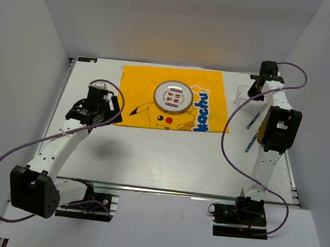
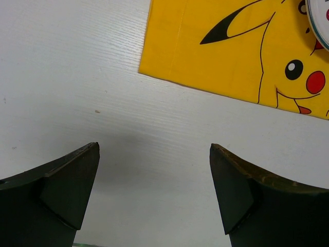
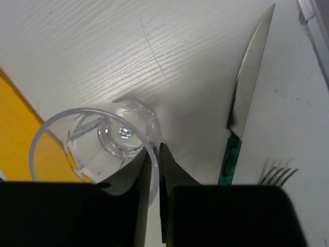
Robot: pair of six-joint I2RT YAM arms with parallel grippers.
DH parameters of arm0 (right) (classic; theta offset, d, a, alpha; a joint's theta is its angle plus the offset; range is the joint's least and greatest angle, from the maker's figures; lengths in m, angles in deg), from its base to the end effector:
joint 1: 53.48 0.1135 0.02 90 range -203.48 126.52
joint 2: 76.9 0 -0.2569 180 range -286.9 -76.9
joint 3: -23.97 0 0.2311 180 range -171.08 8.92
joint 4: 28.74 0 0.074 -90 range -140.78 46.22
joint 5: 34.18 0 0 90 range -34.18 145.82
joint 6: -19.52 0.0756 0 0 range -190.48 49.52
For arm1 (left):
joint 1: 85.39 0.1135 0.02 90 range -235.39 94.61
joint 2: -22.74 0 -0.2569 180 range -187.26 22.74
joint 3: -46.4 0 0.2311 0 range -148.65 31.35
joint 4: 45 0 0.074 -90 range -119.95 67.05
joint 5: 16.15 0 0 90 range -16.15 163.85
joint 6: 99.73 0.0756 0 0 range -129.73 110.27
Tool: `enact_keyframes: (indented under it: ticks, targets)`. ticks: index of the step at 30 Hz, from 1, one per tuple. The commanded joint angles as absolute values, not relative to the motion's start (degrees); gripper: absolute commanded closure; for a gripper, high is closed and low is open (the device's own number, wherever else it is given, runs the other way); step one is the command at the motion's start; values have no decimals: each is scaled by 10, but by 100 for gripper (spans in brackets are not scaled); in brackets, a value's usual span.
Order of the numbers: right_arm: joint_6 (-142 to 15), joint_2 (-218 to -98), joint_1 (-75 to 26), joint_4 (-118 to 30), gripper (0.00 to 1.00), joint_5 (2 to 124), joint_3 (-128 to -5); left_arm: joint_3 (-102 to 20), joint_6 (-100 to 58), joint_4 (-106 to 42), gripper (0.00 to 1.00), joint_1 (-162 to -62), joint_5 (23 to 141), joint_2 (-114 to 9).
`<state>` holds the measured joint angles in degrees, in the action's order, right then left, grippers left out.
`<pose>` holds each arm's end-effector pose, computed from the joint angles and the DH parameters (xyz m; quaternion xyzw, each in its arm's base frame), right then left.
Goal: Set the dinner table for one person
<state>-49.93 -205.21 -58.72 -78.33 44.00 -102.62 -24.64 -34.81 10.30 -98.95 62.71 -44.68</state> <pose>0.4993 -0.0613 0.1926 0.2427 0.9072 -0.0524 0.3395 0.2405 -0.0430 0.2490 -0.1261 0.9322 -0.0216 0.3386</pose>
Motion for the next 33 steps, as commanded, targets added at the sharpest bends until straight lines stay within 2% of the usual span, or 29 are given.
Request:
enact_keyframes:
  ticks: [1,2,12,16,17,19,23,33]
  targets:
    - [-498,-2042,-584,-762,93,432,-1007,-249,-340,94,2,-987,639,-446]
    - [-498,-2039,-584,-762,100,432,-1005,-250,-341,93,2,-987,640,-448]
    - [-484,-2002,-518,-738,100,457,-1060,-249,-338,92,2,-987,649,-452]
    - [-496,-2080,-487,-773,100,468,-1203,-247,-338,92,2,-987,647,-454]
    - [-500,-2126,-475,-798,100,474,-1280,-248,-336,92,2,-987,646,-456]
    - [-499,-2155,-465,-784,100,481,-1312,-249,-337,93,2,-987,646,-458]
    - [-488,-2147,-457,-694,100,492,-1235,-248,-336,92,2,-987,646,-464]
    - [-519,-2202,-450,-593,100,462,-1287,-245,-331,93,2,-987,658,-483]
